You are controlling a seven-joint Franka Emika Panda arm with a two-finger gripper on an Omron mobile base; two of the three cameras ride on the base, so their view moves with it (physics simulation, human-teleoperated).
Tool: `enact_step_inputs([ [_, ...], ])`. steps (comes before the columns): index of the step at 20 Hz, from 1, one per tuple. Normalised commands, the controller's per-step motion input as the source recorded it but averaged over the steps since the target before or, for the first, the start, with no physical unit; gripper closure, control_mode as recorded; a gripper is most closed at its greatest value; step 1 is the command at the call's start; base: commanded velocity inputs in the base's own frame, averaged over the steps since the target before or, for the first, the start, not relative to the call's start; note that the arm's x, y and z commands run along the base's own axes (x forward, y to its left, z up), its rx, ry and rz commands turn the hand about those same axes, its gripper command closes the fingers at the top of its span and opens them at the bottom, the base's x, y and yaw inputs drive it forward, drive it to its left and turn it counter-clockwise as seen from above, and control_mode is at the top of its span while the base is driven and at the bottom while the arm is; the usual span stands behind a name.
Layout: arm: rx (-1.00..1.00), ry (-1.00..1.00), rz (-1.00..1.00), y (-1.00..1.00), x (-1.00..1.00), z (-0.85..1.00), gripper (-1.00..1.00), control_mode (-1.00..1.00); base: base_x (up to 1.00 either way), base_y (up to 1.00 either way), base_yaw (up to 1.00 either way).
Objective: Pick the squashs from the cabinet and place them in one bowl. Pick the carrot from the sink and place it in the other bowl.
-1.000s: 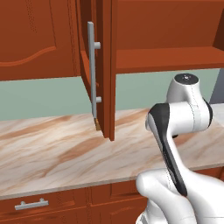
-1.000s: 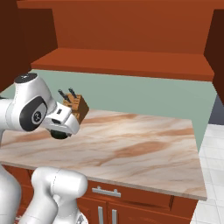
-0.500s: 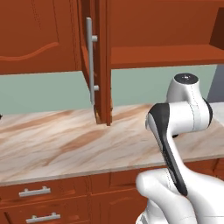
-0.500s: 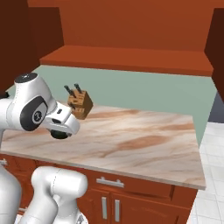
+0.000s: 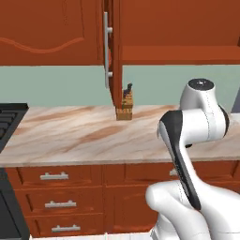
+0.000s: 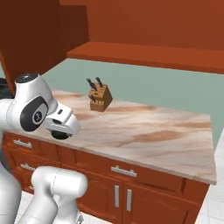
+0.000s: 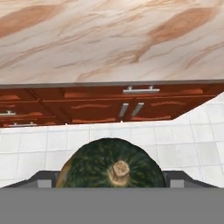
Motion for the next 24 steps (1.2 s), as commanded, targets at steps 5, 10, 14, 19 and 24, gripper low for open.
enact_step_inputs([
  [5, 0.00, 0.00, 0.00, 0.00, 0.00, 0.00, 1.00, 1.00, -0.31, 0.01, 0.63],
  [10, 0.00, 0.00, 0.00, 0.00, 0.00, 0.00, 1.00, 1.00, -0.09, 0.06, 0.81],
  [14, 0.00, 0.00, 0.00, 0.00, 0.00, 0.00, 1.00, 1.00, -0.01, 0.08, 0.87],
  [19, 0.00, 0.00, 0.00, 0.00, 0.00, 0.00, 1.00, 1.00, 0.00, 0.05, 0.88],
  [24, 0.00, 0.00, 0.00, 0.00, 0.00, 0.00, 1.00, 1.00, 0.10, 0.00, 0.85],
])
